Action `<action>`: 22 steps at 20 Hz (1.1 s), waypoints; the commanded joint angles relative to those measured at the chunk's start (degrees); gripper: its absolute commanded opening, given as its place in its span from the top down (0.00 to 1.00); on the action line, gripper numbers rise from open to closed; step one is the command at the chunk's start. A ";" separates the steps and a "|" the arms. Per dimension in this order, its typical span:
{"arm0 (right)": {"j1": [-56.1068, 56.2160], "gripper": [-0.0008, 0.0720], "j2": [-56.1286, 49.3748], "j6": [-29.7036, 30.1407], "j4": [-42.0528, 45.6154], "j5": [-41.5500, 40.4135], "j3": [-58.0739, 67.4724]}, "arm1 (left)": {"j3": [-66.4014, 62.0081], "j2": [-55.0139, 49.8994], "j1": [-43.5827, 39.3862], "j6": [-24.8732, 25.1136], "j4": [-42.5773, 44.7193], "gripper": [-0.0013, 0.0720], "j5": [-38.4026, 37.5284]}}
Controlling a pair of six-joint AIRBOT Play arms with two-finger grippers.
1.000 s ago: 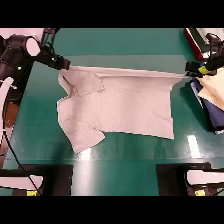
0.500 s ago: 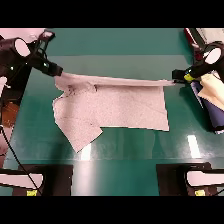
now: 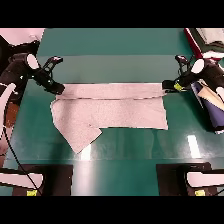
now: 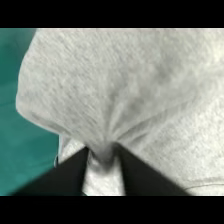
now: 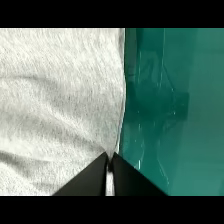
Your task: Fold the shirts.
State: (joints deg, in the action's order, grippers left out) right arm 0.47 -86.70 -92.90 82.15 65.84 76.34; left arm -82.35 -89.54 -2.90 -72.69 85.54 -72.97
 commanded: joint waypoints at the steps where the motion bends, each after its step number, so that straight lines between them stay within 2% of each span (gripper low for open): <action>1: 0.24 0.46 0.17 -0.07 -0.04 3.19 -0.35 | 0.22 -0.04 0.02 -5.07 2.73 0.27 -4.92; 2: 0.24 0.42 0.61 -0.07 -0.02 4.42 -0.35 | 0.11 0.26 0.02 -6.69 3.98 0.30 -7.17; 6: 0.24 0.42 5.33 -0.04 -0.04 5.29 -0.37 | 3.69 6.86 0.02 -13.99 4.20 0.30 -8.90; 12: 0.24 0.42 10.73 -0.02 -0.04 4.07 -0.37 | 32.30 29.07 -3.21 -23.91 -0.63 0.30 -2.64; 16: 0.50 0.42 10.82 -0.02 -0.07 4.85 -0.37 | 46.66 38.18 -3.54 -25.97 -10.34 0.30 0.33; 22: 0.48 0.42 10.82 -0.02 -0.81 5.79 -0.37 | 52.89 38.42 -3.54 -27.50 -14.21 0.30 7.61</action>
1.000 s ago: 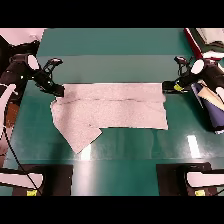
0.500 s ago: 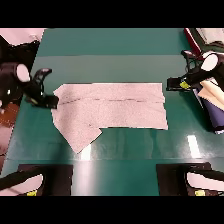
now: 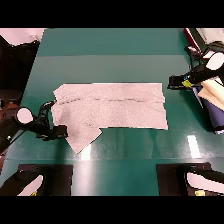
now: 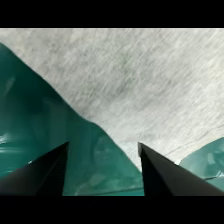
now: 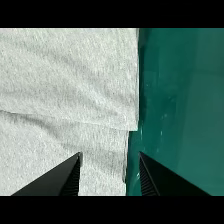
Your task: Fold the shirts.
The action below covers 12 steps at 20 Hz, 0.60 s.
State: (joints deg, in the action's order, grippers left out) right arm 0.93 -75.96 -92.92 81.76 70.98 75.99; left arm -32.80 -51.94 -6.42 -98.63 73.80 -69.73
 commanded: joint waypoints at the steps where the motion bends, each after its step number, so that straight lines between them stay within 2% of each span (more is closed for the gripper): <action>1: 0.00 0.42 0.09 0.07 -1.07 0.81 -0.02 | 3.69 0.76 -0.02 -1.73 -2.47 0.30 6.32; 4: 0.02 0.42 0.09 0.42 -1.16 1.18 -0.02 | 3.82 0.74 -0.02 -1.99 -2.49 0.30 10.67; 12: 0.02 0.43 0.09 0.48 -1.18 3.61 -0.02 | 4.07 -1.07 -0.02 -2.05 -2.80 0.30 11.56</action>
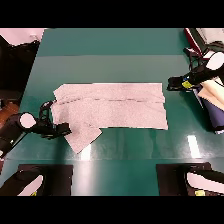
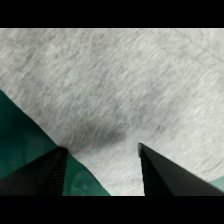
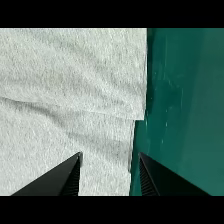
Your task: Fold the shirts.
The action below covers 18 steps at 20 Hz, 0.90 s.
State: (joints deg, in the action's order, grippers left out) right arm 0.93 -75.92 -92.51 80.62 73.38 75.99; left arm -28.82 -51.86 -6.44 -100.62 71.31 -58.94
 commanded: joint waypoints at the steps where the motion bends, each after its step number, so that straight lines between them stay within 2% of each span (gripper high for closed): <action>1: 0.02 0.43 0.07 0.09 -0.02 1.75 -0.02 | 0.07 -2.32 0.00 0.02 -1.16 0.30 0.63; 3: 0.00 0.43 0.07 0.70 -0.02 3.04 -0.02 | 0.00 -3.67 0.00 0.07 -3.48 0.31 1.44; 4: 0.00 0.43 0.07 1.05 -0.02 4.00 -0.02 | -0.13 -3.67 0.00 0.44 -4.33 0.58 1.88; 5: 0.00 0.43 0.07 1.62 -0.02 5.29 -0.02 | -0.68 -3.58 0.00 1.95 -4.72 0.90 1.95; 6: 0.00 0.43 0.07 2.12 0.00 7.28 -0.02 | -1.40 -3.54 0.00 2.78 -4.72 0.95 1.64; 9: -0.35 0.43 0.33 4.13 0.04 13.62 -0.72 | -4.92 -3.54 0.00 5.51 -4.48 0.95 -1.49; 14: -1.88 0.42 7.10 4.11 -0.37 6.67 -17.64 | -10.16 -3.54 0.00 9.16 -4.50 0.95 -4.28; 15: -2.43 0.31 7.67 4.13 -2.05 5.64 -21.16 | -10.62 -3.54 0.00 9.16 -4.46 0.95 -4.31; 16: -3.06 0.26 7.67 4.31 -4.15 5.07 -23.89 | -10.84 -3.48 0.00 9.33 -4.46 0.95 -4.31; 18: -3.52 0.26 7.67 4.55 -7.10 2.21 -28.44 | -10.95 -3.48 0.00 9.60 -4.46 0.95 -4.57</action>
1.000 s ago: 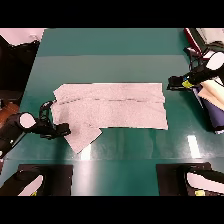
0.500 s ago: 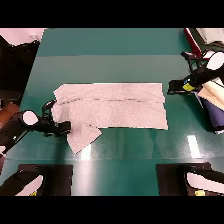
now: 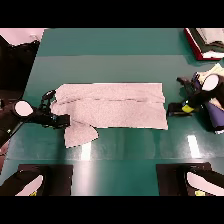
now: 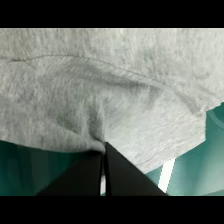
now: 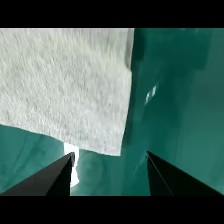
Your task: Fold the shirts.
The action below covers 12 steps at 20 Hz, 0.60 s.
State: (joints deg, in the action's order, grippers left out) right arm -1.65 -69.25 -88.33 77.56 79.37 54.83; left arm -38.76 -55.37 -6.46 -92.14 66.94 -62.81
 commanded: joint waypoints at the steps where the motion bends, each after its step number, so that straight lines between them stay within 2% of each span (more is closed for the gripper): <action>1: -0.87 0.26 1.01 0.35 -4.76 -5.42 -8.87 | -1.01 0.04 0.02 1.14 -0.09 0.95 -0.94; 6: 0.46 0.31 1.01 0.24 -4.55 -9.73 -12.48 | -1.01 0.04 0.02 1.57 -0.11 0.95 -1.38; 8: 0.46 0.39 1.01 0.07 -4.52 -10.43 -12.48 | -1.01 0.04 0.02 1.68 -0.11 0.95 -1.68; 10: 0.48 0.41 1.01 0.07 -4.57 -10.49 -12.50 | -1.01 0.07 0.02 1.70 -0.11 0.95 -2.03; 11: 0.48 0.74 1.01 0.24 -4.55 -10.43 -12.50 | -1.01 0.11 0.02 1.73 -0.09 0.95 -2.01; 12: 0.48 0.97 1.03 1.18 -4.55 -10.43 -12.50 | -1.01 0.11 0.02 1.79 -0.09 0.95 -1.92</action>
State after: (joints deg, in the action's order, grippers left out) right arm -1.23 -68.29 -88.09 73.21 69.58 42.65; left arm -39.72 -55.33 -6.46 -90.54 66.83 -64.55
